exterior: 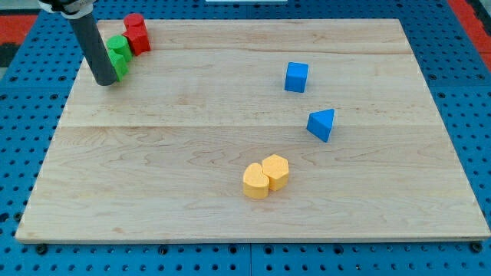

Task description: Move the cube to the right of the green star

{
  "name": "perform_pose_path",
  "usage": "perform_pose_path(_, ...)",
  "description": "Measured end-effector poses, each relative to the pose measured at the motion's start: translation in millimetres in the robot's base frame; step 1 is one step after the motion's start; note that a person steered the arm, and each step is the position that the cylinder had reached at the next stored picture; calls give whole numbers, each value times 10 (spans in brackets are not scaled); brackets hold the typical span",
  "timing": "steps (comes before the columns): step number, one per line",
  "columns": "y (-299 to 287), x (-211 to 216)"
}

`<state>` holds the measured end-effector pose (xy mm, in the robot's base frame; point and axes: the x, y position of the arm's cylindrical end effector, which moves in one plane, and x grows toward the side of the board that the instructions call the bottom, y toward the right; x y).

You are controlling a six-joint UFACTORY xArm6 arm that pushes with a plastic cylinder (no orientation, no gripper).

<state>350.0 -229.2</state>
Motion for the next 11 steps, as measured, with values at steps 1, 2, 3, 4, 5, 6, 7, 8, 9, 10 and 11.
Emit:
perform_pose_path(1, 167, 51)
perform_pose_path(2, 1238, 325)
perform_pose_path(3, 2561, 598)
perform_pose_path(4, 3434, 466)
perform_pose_path(5, 3204, 165)
perform_pose_path(6, 2255, -244)
perform_pose_path(7, 3062, -232)
perform_pose_path(8, 2898, -673)
perform_pose_path(9, 1515, -681)
perform_pose_path(10, 1720, -392)
perform_pose_path(11, 1897, 83)
